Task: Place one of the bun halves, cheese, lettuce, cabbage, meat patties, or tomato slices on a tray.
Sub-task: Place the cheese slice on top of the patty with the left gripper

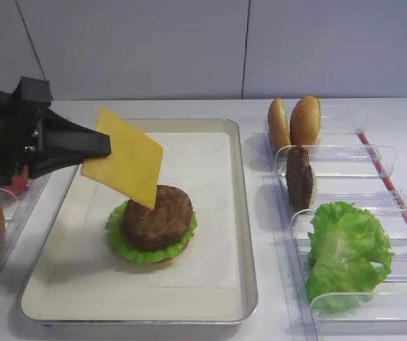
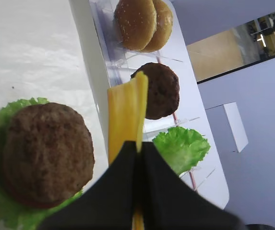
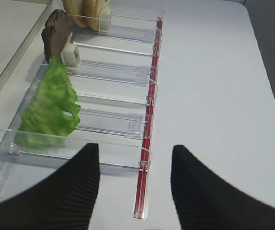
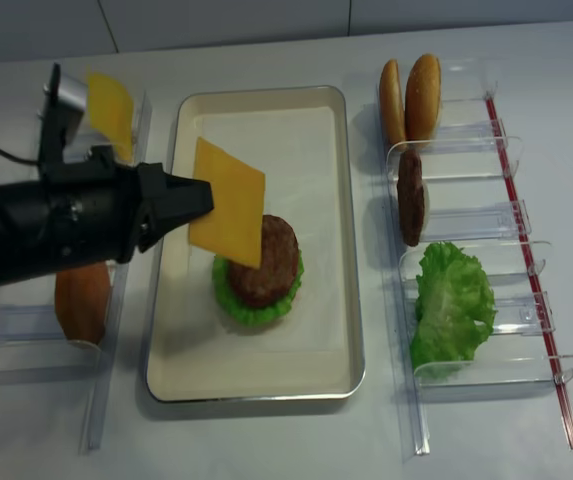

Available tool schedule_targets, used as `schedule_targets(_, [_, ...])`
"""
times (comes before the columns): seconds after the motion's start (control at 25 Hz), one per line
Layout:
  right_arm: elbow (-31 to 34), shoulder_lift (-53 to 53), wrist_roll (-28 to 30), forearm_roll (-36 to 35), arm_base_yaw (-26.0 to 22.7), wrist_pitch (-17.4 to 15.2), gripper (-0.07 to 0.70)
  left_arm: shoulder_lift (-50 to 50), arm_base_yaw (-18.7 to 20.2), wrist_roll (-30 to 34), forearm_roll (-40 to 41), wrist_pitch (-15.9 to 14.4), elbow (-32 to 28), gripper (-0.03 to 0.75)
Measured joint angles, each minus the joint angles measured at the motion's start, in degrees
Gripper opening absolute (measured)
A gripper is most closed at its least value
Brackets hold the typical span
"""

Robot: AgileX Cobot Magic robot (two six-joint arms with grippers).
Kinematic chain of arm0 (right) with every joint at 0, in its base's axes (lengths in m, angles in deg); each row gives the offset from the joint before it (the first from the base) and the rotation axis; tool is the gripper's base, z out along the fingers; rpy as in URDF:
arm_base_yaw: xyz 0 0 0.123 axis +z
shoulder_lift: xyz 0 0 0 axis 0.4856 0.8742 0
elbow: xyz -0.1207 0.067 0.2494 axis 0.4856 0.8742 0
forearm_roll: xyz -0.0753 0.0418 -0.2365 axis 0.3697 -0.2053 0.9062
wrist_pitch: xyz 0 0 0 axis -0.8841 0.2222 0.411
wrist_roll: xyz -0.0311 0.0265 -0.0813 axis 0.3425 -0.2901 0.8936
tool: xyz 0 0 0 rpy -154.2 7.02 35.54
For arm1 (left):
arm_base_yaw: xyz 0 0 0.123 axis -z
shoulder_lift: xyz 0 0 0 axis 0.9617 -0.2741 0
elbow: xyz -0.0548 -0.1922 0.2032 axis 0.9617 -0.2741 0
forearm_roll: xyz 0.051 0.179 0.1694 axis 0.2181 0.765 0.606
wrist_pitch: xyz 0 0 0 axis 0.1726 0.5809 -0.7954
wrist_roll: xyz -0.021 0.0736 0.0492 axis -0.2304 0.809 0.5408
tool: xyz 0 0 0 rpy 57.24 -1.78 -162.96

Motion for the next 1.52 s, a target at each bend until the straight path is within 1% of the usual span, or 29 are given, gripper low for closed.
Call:
schedule_targets(0.12, [0.0,0.0,0.0,0.0,0.0,0.0,0.344,-4.36,1.7,3.62,-6.03,-0.34,-0.42,0.009])
schedule_targets(0.32, [0.0,0.0,0.0,0.0,0.0,0.0,0.344,-11.81,6.1,9.5,-12.23,-1.47,-0.42,0.009])
schedule_targets(0.48, [0.0,0.0,0.0,0.0,0.0,0.0,0.344,-16.62,6.82,13.0,-16.37,-1.49,-0.42,0.009])
schedule_targets(0.72, [0.0,0.0,0.21,0.0,0.0,0.0,0.344,-19.49,6.82,15.06,-16.86,-0.57,-0.42,0.009])
schedule_targets(0.92, [0.0,0.0,0.21,0.0,0.0,-0.12,0.344,-19.87,6.82,15.27,-16.86,1.87,-0.42,0.009])
schedule_targets(1.2, [0.0,0.0,0.21,0.0,0.0,-0.12,0.344,-19.87,6.82,15.03,-16.23,3.94,-0.42,0.009])
schedule_targets(1.52, [0.0,0.0,0.21,0.0,0.0,-0.12,0.344,-19.87,6.82,13.12,-13.19,5.15,-0.42,0.009])
